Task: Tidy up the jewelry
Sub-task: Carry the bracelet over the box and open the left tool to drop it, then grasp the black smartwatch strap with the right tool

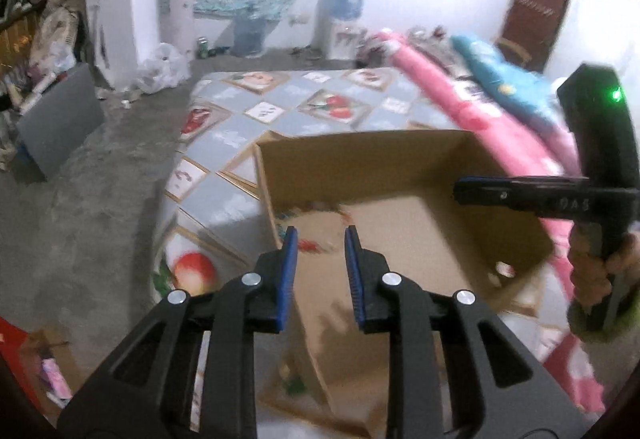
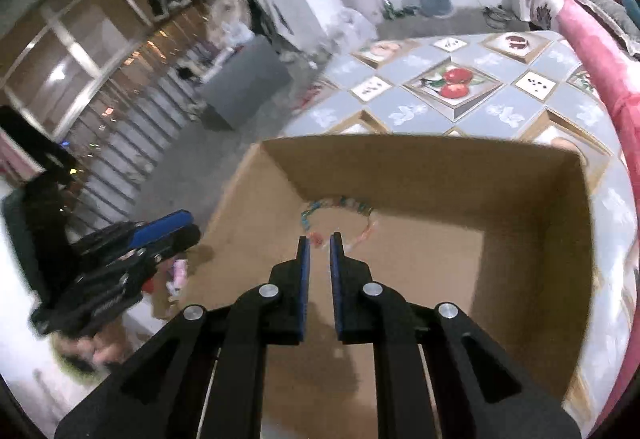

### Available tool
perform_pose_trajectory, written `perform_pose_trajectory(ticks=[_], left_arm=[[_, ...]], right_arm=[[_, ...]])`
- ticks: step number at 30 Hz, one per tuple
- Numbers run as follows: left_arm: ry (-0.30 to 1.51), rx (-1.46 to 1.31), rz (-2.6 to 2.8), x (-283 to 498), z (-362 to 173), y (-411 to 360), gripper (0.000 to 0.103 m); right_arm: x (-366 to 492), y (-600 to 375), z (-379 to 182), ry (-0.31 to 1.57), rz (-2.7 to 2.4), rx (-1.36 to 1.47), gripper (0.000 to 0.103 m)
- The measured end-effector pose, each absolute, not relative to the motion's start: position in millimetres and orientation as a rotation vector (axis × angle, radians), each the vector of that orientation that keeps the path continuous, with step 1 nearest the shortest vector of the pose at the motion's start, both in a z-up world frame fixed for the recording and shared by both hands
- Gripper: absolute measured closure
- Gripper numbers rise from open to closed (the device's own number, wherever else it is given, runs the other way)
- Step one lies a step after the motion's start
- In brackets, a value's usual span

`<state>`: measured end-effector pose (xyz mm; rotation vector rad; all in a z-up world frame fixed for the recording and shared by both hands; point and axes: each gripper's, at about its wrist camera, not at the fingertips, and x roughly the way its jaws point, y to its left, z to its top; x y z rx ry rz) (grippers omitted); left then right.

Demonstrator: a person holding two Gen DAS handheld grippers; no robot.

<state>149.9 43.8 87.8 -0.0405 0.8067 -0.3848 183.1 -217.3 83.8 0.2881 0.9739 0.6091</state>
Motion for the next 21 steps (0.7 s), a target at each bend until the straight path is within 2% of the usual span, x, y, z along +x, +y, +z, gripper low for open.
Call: perform_pose_trajectory(ticks=[4,8,13,21], left_arm=[[0.776,-0.100,-0.492,95,83,52,0.080],[0.848,-0.107,-0.518,65,54,46,0.080],[0.933,-0.064,-0.423,78,16,38,0.080],[0.896,-0.124,-0.331,99,12,48,0.081]], right_arm=[[127,-235,79,0.985,0.657,0.302,0.092],[94,-244,48,1.072,0.573,0.265,0.092],[105,-250,21,1.120,0.425,0.237,0.092],[127,-253,15,1.044,0.375,0.313,0.092]])
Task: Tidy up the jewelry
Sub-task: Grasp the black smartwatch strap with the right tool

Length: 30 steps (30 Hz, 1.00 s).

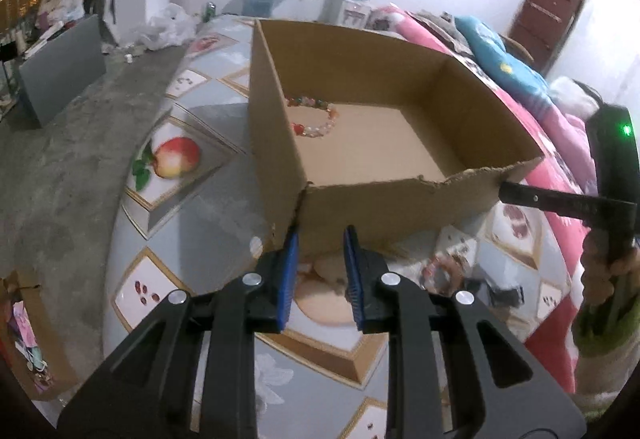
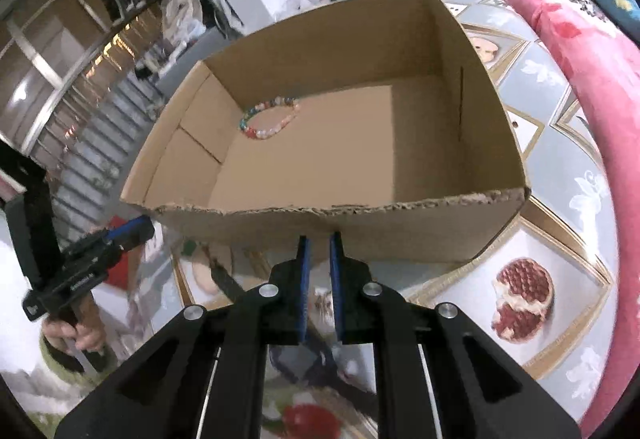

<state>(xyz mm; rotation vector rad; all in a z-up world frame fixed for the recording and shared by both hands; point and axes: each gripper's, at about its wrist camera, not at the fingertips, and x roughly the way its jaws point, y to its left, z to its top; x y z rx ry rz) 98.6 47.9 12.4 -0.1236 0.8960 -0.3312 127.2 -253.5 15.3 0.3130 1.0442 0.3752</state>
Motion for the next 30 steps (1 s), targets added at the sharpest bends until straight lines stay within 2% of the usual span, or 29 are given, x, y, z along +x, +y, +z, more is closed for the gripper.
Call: perform_pose_trajectory(ticks=[4,7,9,11,18,23,30], left_arm=[[0.862,-0.116,-0.309,91,13,46,0.080],[0.856,-0.114,-0.347,79,13,44,0.074],[0.874,-0.111,-0.380,70,6,39,0.063],[0.922,-0.116,-0.411,66,-6,31,0.056],[0.976,-0.085,-0.446,80,-30,2,0.037],[1.016,0.008,-0.451,92,-49,-22,0.036],[1.005,0.050,-0.441,84,-50,-36,0.033]], right_arm=[[112,-261,12,1.019,0.353,0.334,0.092],[90,-266,16,0.977,0.357,0.320,0.088],[70,-269,14,0.948,0.366,0.315,0.070],[46,-265,7,0.935,0.364,0.297,0.064],[10,-240,-15,0.926,0.329,0.173,0.064],[19,-232,-31,0.952,0.335,0.130,0.064],[22,-232,-45,0.955,0.373,0.169,0.062]])
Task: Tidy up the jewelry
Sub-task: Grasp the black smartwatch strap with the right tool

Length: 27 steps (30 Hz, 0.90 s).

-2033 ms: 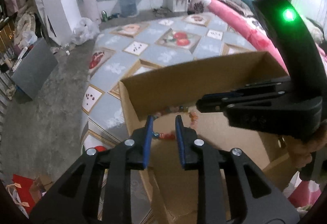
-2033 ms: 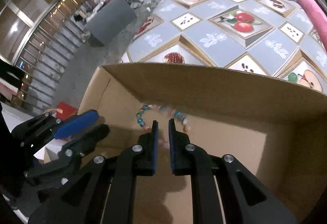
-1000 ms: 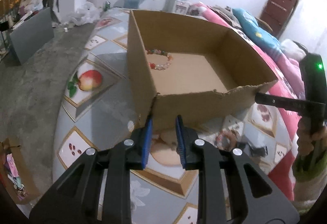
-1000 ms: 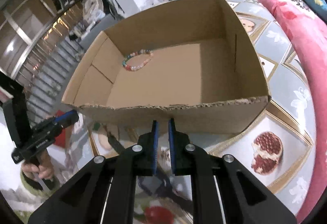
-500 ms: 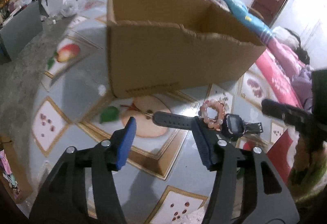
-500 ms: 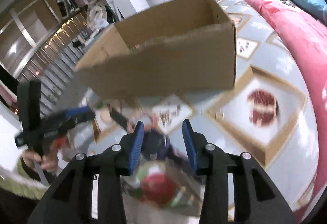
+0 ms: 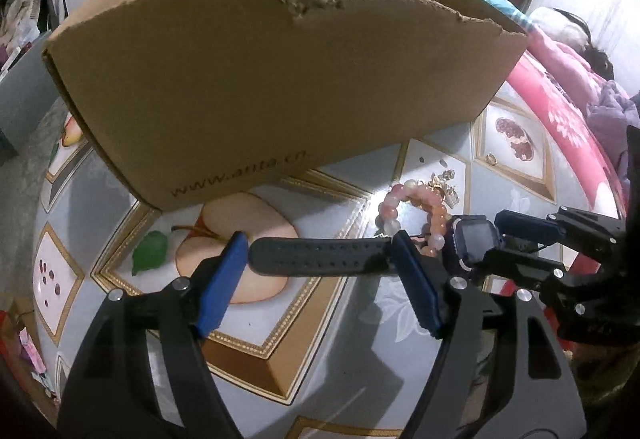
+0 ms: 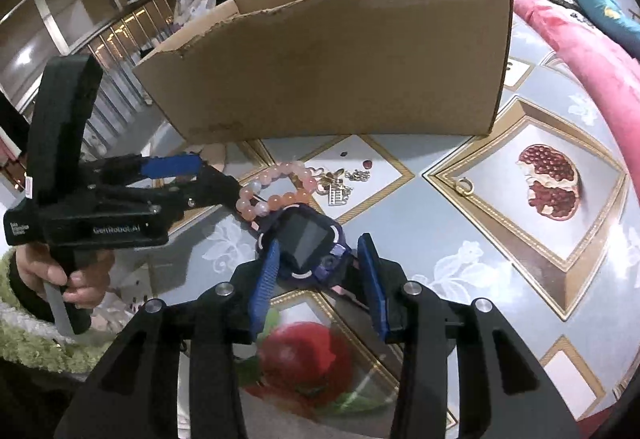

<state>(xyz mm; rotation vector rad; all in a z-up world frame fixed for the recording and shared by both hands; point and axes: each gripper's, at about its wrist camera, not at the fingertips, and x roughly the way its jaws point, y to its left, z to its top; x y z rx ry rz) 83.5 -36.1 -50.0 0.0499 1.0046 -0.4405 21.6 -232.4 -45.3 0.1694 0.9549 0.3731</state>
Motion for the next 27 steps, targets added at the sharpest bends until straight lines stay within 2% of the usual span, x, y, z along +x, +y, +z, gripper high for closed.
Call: perform_pose_trajectory(ticks=[13,15,19,22,25,27], left_arm=[[1.089,-0.180,-0.528,80,-47,-32,0.033],[1.091,-0.193,-0.509,78,-47,-31,0.039],[1.091,-0.284,-0.486,83,-46,-22,0.043],[1.089,-0.327,-0.476,86,-46,-14,0.049],[1.098,-0.357,-0.475,89,-48,-11,0.057],[1.101,-0.380,-0.484,89,-49,-11,0.067]], right_arm=[[21,-236,-49,0.934,0.415,0.177,0.062],[21,-236,-48,0.932,0.415,0.172,0.062],[19,-236,-47,0.927,0.420,0.158,0.062],[19,-236,-48,0.925,0.423,0.156,0.062],[20,-236,-48,0.922,0.422,0.153,0.062],[19,-236,-48,0.921,0.421,0.151,0.062]])
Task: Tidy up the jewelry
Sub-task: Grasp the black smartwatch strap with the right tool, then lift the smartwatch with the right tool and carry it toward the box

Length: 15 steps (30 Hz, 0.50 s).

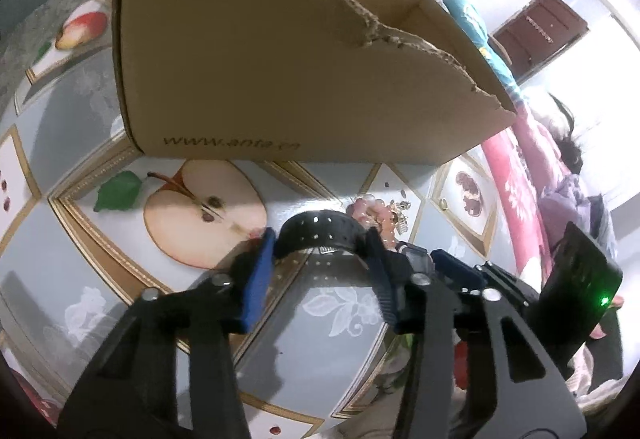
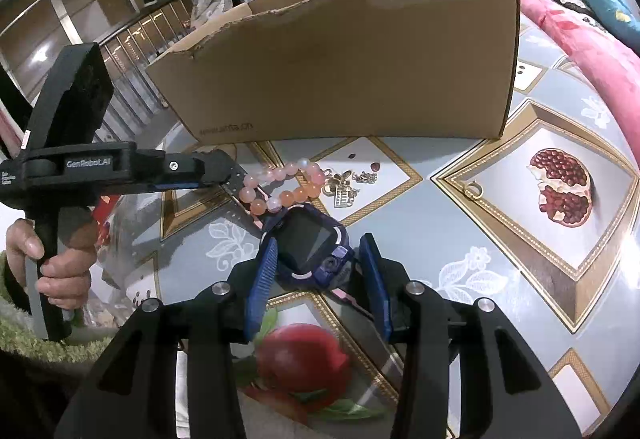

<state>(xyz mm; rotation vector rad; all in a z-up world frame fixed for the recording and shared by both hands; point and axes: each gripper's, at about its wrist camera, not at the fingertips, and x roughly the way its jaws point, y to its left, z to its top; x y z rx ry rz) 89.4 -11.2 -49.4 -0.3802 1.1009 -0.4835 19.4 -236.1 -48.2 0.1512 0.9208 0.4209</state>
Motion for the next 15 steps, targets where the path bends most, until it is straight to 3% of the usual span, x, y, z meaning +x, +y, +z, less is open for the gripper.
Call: perform_pose_trajectory(ticks=[5,15], left_arm=[[1.094,-0.362,-0.497,84,-46,-16,0.084],[1.075,-0.170,-0.394,47,-41,-33,0.087]], right_arm=[[19,-236,-48,0.919,0.421,0.145,0.062],[15,-239,-45,0.908,0.373,0.121,0.058]])
